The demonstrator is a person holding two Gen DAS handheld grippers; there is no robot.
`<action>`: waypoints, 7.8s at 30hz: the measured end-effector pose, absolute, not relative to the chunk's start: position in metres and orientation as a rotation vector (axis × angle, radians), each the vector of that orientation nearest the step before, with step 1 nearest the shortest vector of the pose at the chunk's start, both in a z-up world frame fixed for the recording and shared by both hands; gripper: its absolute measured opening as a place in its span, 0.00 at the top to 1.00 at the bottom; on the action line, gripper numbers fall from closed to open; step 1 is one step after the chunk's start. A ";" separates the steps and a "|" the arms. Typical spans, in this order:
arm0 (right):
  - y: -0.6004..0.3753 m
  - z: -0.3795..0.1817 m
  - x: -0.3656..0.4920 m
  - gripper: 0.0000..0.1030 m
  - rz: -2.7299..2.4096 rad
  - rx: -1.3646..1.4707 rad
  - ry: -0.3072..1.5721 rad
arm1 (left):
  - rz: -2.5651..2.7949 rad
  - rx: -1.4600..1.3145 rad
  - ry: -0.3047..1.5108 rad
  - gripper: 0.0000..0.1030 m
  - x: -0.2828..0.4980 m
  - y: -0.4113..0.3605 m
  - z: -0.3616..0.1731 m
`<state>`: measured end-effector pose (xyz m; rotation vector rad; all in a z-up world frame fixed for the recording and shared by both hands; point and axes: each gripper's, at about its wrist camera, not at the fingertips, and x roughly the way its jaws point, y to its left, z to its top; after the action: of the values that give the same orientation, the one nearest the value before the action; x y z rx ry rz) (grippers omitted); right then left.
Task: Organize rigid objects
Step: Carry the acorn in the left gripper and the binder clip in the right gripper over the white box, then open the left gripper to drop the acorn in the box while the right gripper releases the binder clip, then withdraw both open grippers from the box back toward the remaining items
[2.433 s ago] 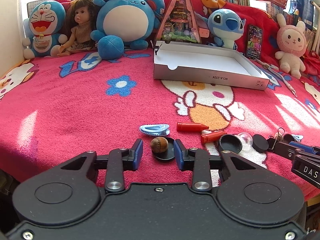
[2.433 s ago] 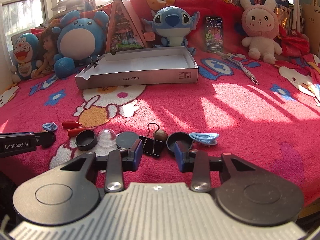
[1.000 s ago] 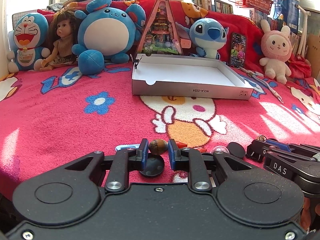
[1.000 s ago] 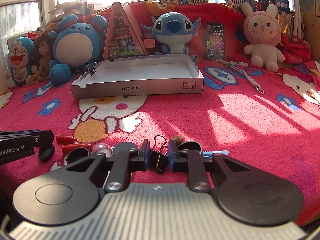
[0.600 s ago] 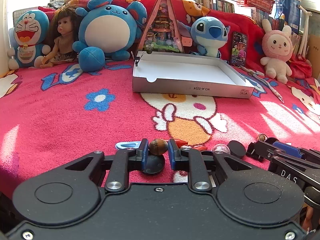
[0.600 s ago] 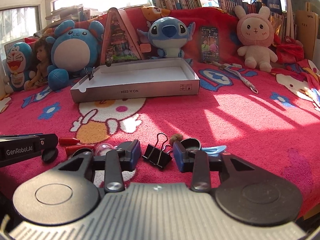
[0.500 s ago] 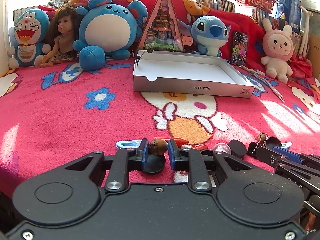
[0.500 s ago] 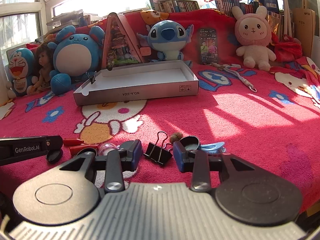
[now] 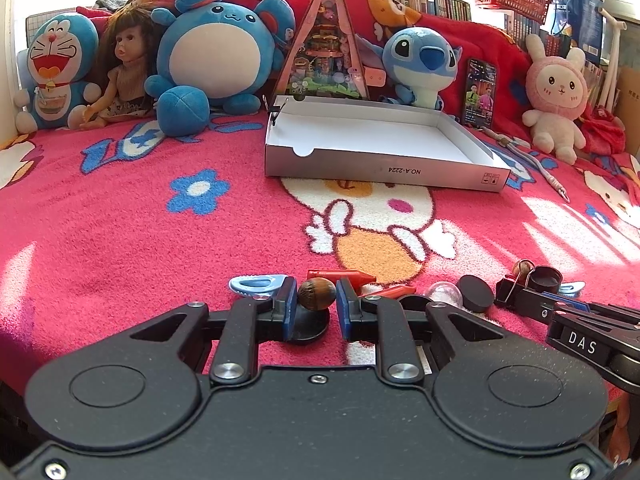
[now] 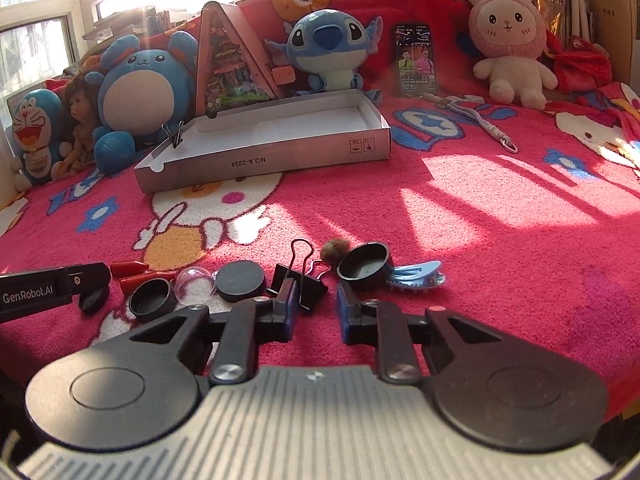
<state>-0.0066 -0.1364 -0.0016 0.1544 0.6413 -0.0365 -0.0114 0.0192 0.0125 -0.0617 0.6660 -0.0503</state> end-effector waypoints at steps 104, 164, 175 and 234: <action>-0.169 0.043 0.066 0.63 -0.001 0.306 0.552 | -0.176 -0.115 0.654 0.81 0.092 0.029 0.059; -0.165 0.014 0.234 0.60 0.069 0.162 0.844 | -0.116 -0.120 0.913 0.81 0.259 0.001 0.018; -0.163 0.029 0.214 0.37 0.087 0.138 0.767 | -0.171 -0.097 0.813 0.48 0.229 -0.001 0.043; -0.146 0.014 0.028 0.00 0.053 -0.020 0.463 | -0.219 -0.114 0.613 0.13 0.033 0.018 0.022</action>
<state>0.0284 -0.1458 0.0142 -0.0204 0.4631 0.0530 0.0326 0.0183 0.0223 -0.1144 0.6131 -0.2190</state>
